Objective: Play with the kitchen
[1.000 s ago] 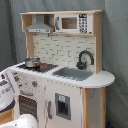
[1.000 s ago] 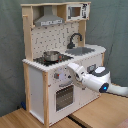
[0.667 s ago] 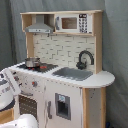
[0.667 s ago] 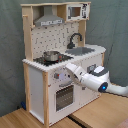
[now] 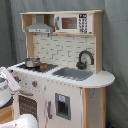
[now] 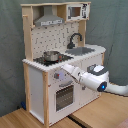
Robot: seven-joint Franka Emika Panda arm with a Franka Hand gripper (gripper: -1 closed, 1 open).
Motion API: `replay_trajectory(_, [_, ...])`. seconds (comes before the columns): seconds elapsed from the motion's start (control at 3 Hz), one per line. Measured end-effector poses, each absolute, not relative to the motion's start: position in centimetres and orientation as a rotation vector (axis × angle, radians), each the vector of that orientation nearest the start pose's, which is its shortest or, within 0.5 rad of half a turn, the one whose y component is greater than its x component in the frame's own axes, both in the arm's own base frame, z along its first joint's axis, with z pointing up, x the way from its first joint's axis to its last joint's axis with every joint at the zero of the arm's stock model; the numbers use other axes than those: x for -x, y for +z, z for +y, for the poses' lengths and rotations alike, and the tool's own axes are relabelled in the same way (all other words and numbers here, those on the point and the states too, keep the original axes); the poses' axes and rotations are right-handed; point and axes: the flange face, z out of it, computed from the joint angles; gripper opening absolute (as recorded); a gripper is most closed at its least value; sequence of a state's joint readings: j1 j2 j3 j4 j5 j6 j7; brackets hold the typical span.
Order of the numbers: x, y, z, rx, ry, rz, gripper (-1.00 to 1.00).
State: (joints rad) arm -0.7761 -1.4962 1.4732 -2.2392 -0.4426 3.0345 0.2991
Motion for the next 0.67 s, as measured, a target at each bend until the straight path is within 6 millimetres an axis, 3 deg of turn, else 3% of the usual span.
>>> replay_trajectory(0.67, [-30.56,37.17,50.15,-0.972,1.089,1.266,1.00])
